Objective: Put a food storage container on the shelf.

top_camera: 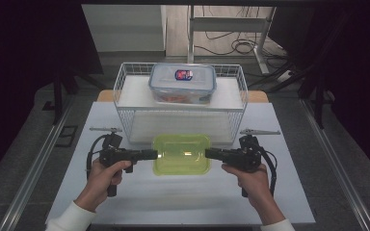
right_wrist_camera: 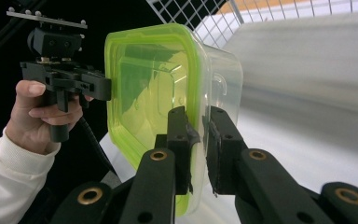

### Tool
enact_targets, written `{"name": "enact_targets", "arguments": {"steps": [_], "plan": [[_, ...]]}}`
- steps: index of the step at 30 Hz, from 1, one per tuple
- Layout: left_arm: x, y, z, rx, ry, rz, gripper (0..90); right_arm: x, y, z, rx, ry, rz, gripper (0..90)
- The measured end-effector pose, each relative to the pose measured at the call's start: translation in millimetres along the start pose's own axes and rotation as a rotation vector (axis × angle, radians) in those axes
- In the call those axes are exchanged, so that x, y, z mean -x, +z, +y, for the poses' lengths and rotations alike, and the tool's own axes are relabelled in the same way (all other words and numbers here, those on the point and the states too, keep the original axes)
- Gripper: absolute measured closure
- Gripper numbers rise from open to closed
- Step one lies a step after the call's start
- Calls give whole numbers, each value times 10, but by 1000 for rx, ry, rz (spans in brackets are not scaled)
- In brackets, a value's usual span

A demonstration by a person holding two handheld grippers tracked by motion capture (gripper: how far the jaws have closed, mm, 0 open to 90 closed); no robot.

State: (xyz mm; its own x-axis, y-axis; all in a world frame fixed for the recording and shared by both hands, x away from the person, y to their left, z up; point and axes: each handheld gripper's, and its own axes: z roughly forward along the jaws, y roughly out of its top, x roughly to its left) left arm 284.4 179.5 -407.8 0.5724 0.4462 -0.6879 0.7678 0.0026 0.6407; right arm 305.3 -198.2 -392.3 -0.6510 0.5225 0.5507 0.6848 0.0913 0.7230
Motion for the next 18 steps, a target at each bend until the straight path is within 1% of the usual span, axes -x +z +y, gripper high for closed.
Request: {"name": "enact_targets", "arguments": {"steps": [2,3,6,7,9,10,14,18], "plan": [[28,-18,52,7,1,0,820,-37,-19,88,8,-9,0,802],[39,-28,77,10,3,-3,820,-37,-19,88,8,-9,0,802],[77,-56,149,16,15,-3,820,-82,-49,197,16,-21,1,802],[90,-64,170,18,15,-2,820,-82,-49,197,16,-21,1,802],[107,-78,214,18,18,-2,820,-103,-61,268,23,-29,1,802],[113,-84,236,19,19,-3,820,-103,-61,268,23,-29,1,802],[126,-101,316,20,21,-6,820,-129,-76,370,29,-35,-1,801],[152,-124,394,24,25,-7,820,-148,-86,426,30,-34,-2,802]]}}
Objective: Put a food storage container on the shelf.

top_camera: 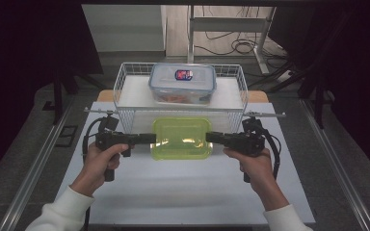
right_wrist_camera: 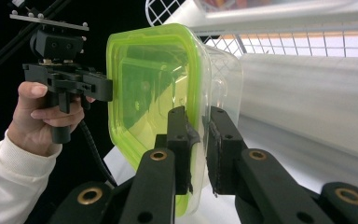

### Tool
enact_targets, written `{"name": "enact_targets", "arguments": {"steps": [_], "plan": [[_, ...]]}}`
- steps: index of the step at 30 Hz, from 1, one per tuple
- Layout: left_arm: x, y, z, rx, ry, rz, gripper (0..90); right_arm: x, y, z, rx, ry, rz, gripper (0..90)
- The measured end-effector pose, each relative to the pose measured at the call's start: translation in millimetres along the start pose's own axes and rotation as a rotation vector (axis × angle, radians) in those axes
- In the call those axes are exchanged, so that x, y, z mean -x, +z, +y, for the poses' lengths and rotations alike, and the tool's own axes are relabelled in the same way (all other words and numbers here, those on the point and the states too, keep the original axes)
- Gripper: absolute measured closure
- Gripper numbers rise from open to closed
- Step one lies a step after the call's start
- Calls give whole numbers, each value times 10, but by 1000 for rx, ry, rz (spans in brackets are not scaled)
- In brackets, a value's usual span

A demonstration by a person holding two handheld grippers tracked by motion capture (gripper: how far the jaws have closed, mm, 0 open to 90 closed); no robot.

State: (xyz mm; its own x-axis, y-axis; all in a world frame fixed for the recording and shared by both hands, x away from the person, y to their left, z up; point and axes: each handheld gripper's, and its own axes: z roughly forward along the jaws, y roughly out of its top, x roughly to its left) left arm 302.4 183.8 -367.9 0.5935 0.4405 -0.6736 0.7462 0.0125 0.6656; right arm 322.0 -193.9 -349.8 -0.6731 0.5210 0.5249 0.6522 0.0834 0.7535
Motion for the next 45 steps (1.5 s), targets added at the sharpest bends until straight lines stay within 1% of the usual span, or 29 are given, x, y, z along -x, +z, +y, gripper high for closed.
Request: {"name": "enact_targets", "arguments": {"steps": [7,15,17,18,19,20,21,23,25,26,27,28,29,36,39,41,43,45], "plan": [[50,-57,176,7,22,-4,820,-56,-23,175,11,-13,-3,802],[72,-90,305,12,30,-12,820,-83,-29,309,20,-17,-1,802],[79,-99,347,12,34,-13,820,-90,-33,348,20,-17,-1,802],[85,-107,395,11,38,-14,820,-92,-35,386,26,-24,1,802],[85,-107,395,11,38,-14,820,-92,-35,386,26,-24,1,802],[91,-111,445,12,42,-14,820,-99,-40,427,29,-22,-1,802],[91,-111,445,12,42,-14,820,-99,-40,427,29,-22,-1,802],[101,-119,501,12,46,-16,820,-102,-44,473,35,-29,-2,802],[114,-126,560,13,51,-16,820,-115,-58,549,44,-38,-3,802],[126,-133,622,11,57,-19,820,-118,-63,576,47,-41,-4,802],[126,-133,622,11,57,-19,820,-124,-69,604,46,-39,-4,802],[133,-137,685,10,61,-19,820,-123,-73,632,48,-42,-4,802],[133,-137,685,10,61,-19,820,-123,-73,632,48,-42,-4,802],[161,-139,904,5,72,-20,820,-95,-89,826,56,-37,0,803],[154,-133,995,3,74,-18,820,-70,-87,906,61,-36,1,802],[146,-131,1014,2,72,-18,820,-65,-85,922,59,-31,2,803],[125,-126,1048,0,71,-20,821,-50,-73,971,56,-24,0,802],[84,-116,1104,0,60,-25,821,-40,-63,1008,54,-22,-4,802]]}}
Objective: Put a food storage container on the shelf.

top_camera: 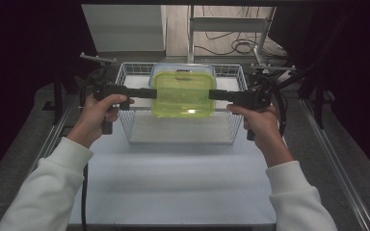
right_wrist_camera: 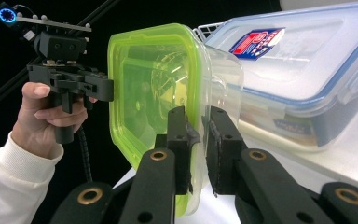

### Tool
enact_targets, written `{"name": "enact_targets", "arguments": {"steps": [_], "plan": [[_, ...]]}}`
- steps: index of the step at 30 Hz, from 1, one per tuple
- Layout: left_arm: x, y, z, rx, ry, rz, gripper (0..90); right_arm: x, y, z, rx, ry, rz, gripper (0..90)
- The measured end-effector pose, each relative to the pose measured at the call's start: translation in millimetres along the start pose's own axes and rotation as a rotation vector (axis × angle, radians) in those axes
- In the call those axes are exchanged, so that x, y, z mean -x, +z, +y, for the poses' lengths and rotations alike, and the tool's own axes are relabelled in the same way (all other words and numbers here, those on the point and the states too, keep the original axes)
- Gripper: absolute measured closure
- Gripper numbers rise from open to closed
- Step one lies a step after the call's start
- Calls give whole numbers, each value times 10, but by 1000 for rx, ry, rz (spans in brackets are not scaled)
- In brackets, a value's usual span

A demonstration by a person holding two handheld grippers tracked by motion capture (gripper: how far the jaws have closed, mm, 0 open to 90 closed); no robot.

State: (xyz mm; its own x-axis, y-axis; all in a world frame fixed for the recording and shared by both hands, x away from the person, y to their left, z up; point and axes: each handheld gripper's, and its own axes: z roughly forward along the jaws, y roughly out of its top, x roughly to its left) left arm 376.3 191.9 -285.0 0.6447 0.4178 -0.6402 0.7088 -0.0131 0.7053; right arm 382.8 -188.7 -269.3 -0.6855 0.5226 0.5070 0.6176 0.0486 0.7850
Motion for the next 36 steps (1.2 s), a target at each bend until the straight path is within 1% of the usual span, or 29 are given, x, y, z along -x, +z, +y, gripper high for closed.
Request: {"name": "enact_targets", "arguments": {"steps": [2,5,6,7,8,10,11,12,13,14,15,16,18,20,23,26,27,30,31,34,36], "plan": [[-13,0,23,-1,-5,-1,821,4,6,19,0,1,-2,802],[-45,-10,130,-4,-6,-6,821,24,32,109,-1,8,0,802],[-45,-10,130,-4,-6,-6,822,31,38,137,0,11,3,802],[-59,-15,194,-5,-5,-7,822,39,44,167,0,13,5,802],[-59,-15,194,-5,-5,-7,822,39,44,167,0,13,5,802],[-76,-14,260,-4,-8,-4,822,54,60,227,-1,14,3,802],[-95,-14,327,-6,-8,-1,822,74,80,286,0,16,-2,803],[-95,-14,327,-6,-8,-1,822,74,80,286,0,16,-2,803],[-107,-13,359,-7,-10,-1,822,100,103,340,3,23,0,803],[-129,-9,422,-5,-12,3,822,113,111,366,0,32,0,803],[-145,-6,452,-6,-10,5,822,127,123,390,1,36,0,803],[-145,-6,452,-6,-10,5,822,139,134,414,3,39,-1,803],[-180,1,500,-10,-19,5,822,152,146,437,2,39,-3,803],[-237,13,537,-10,-22,-2,822,183,173,474,8,41,-3,803],[-323,43,570,-11,-40,-4,822,233,212,507,9,54,-2,803],[-380,61,617,-6,-56,-5,823,282,250,545,7,65,-7,803],[-395,64,638,-7,-58,-4,823,311,271,587,13,71,-8,803],[-432,68,708,-5,-63,2,823,341,297,627,17,73,-7,804],[-450,71,732,-6,-63,7,823,360,313,646,19,78,-6,805],[-507,98,781,-8,-78,22,823,421,367,690,22,94,-11,805],[-546,116,795,-13,-84,34,822,459,400,696,16,108,-15,804]]}}
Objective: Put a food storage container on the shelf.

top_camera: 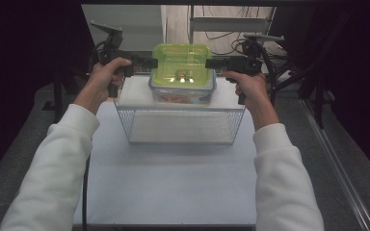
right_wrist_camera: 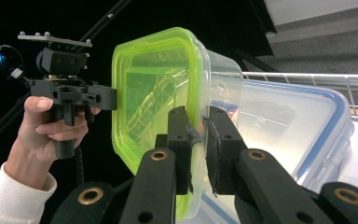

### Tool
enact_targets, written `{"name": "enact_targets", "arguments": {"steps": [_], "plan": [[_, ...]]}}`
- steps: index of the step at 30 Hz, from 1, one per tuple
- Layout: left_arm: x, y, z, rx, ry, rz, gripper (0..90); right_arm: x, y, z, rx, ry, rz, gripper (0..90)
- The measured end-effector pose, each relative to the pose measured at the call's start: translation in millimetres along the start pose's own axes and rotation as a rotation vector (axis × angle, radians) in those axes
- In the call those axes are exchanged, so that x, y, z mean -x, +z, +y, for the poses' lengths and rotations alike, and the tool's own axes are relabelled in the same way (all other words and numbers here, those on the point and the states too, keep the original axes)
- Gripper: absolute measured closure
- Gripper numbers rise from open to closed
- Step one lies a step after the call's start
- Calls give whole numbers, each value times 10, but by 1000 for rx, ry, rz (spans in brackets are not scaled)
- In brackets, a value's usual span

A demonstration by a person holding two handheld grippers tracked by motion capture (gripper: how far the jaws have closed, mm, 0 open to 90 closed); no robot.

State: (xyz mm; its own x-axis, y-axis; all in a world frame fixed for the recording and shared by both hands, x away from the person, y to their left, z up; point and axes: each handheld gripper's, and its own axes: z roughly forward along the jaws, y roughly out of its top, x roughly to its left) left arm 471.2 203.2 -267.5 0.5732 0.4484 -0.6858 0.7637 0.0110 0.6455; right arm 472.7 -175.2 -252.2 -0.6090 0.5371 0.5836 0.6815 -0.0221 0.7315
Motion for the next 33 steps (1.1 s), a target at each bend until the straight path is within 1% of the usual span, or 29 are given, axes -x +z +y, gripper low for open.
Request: {"name": "enact_targets", "arguments": {"steps": [1,2,4,6,7,8,9,11,13,16,17,18,20,21,25,28,30,32,33], "plan": [[-16,-2,4,11,-9,-7,822,18,17,-7,-5,6,-1,803],[-25,0,10,11,-12,-9,822,37,22,-9,-3,23,12,802],[-47,9,14,19,-20,-16,822,54,26,-2,0,30,14,801],[-76,21,20,32,-42,-22,819,71,38,8,6,42,15,797],[-93,29,24,40,-60,-27,815,109,56,13,15,70,22,791],[-109,37,29,46,-77,-27,815,109,56,13,15,70,22,791],[-120,48,37,53,-100,-26,813,136,66,13,22,82,26,789],[-139,63,52,58,-116,-24,807,173,81,19,28,104,32,784],[-172,84,62,70,-150,-31,800,200,99,26,32,129,34,775],[-227,106,71,75,-166,-37,788,240,132,31,41,152,33,757],[-241,118,75,79,-177,-40,777,263,161,33,46,166,25,741],[-257,127,79,80,-185,-40,777,263,161,33,46,166,25,741],[-294,144,86,80,-202,-44,763,291,200,33,52,190,15,725],[-311,150,85,83,-211,-50,763,291,200,33,52,190,15,725],[-352,170,90,87,-235,-67,756,327,214,39,59,220,23,717],[-369,184,86,94,-246,-74,748,349,218,33,65,235,24,704],[-376,186,85,93,-247,-76,745,350,220,32,65,237,24,703],[-375,190,87,88,-240,-75,717,348,221,33,66,237,23,700],[-371,194,88,89,-239,-76,717,345,221,32,65,236,23,698]]}}
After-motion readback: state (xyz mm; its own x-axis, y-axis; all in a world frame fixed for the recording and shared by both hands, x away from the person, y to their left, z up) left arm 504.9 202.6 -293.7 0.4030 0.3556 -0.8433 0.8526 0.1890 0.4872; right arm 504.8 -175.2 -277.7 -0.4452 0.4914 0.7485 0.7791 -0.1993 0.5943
